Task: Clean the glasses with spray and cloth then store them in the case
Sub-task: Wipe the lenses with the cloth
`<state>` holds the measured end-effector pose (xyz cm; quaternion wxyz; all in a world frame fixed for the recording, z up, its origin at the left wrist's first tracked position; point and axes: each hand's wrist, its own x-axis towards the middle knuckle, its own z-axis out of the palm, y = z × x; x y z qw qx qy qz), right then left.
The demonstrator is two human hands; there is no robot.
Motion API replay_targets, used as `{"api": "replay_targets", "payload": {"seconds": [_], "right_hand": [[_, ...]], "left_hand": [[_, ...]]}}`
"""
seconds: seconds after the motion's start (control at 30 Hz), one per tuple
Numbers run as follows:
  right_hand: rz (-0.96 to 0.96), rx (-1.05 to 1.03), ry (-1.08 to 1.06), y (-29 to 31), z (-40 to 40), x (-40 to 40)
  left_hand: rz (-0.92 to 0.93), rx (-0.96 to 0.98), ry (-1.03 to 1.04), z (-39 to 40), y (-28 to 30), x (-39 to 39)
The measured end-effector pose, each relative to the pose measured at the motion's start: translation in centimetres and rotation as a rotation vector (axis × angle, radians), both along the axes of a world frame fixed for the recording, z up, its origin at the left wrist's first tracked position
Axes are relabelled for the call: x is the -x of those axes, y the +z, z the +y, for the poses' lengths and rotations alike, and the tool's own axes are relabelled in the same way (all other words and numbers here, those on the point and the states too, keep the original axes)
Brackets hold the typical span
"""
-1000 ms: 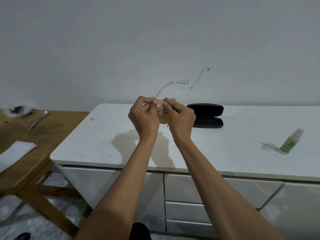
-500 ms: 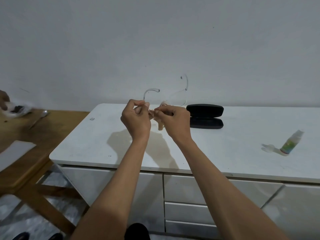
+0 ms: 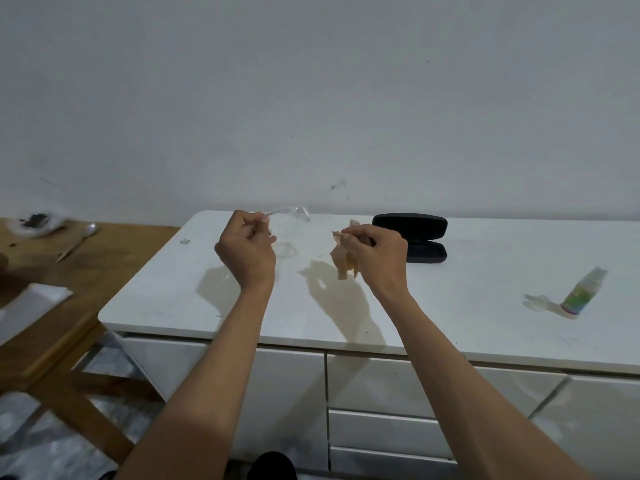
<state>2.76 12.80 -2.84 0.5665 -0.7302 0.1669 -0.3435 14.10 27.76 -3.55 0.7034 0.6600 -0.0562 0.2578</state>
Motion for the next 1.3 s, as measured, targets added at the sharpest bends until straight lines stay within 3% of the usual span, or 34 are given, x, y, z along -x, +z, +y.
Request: {"api": "replay_targets", "payload": {"seconds": [0.43, 0.83, 1.1, 1.3], "right_hand": [[0.024, -0.01, -0.141, -0.3, -4.2, 0.7], [0.049, 0.008, -0.136, -0.7, -4.3, -0.3], [0.205, 0.206, -0.104, 0.8, -4.4, 0.3], [0.232, 0.216, -0.023, 3.9, -5.0, 1.8]], "left_hand": [[-0.195, -0.439, -0.06, 4.8, -5.4, -2.2], [-0.153, -0.562, -0.11, 5.6, -6.6, -2.2], [-0.131, -0.696, -0.128, 5.8, -6.8, -1.9], [-0.165, -0.765, -0.002, 6.2, -5.9, -1.0]]}}
